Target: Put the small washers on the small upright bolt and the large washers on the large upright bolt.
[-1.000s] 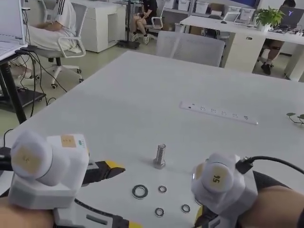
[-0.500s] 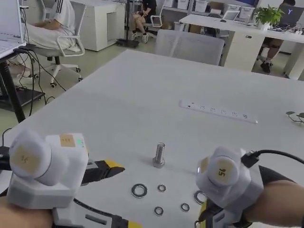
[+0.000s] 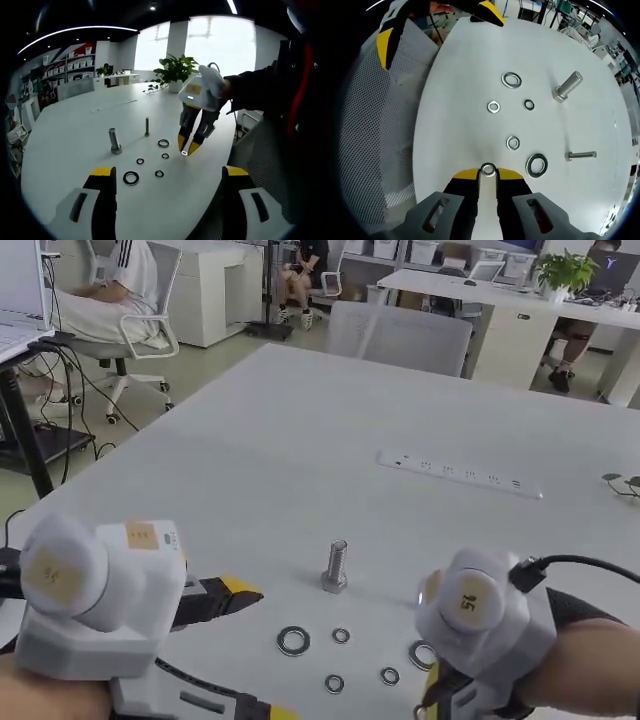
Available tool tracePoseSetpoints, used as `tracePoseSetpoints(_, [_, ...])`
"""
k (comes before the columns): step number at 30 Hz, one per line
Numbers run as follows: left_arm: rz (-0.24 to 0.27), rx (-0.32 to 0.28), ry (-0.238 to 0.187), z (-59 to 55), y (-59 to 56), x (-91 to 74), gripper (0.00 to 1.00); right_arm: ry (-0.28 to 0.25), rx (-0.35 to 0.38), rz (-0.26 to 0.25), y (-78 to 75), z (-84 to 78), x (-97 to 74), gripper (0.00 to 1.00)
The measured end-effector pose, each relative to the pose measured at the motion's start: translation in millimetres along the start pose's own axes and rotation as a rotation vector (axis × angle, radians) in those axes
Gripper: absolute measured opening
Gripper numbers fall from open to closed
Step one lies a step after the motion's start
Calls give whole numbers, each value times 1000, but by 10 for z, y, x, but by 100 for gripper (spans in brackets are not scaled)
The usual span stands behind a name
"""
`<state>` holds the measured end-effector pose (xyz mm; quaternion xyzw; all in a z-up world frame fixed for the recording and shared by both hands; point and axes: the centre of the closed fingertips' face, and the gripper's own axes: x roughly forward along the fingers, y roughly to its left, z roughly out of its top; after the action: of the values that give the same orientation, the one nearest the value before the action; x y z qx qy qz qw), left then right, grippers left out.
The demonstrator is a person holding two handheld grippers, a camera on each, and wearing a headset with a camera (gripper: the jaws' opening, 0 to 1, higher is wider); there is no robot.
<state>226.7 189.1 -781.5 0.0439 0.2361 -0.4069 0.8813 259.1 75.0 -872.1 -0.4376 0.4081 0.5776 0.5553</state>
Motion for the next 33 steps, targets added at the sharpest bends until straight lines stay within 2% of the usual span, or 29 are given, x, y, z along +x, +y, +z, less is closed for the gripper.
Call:
tracePoseSetpoints(8, [-1,0,-1,-4,-5,-1,87,4,5,-2,-29,-31,-74,13])
tracePoseSetpoints(19, [-4,1,0,-13,-12,1,87,0,16,-12,-110,-53,-286,13])
tracePoseSetpoints(26, [-9,1,3,-17,-24,4,87,-8,25,-36,-213,-62,-431,13])
tracePoseSetpoints(33, [-8,1,2,-14,-20,3,87,-14,31,-72,-396,-52,-622,13])
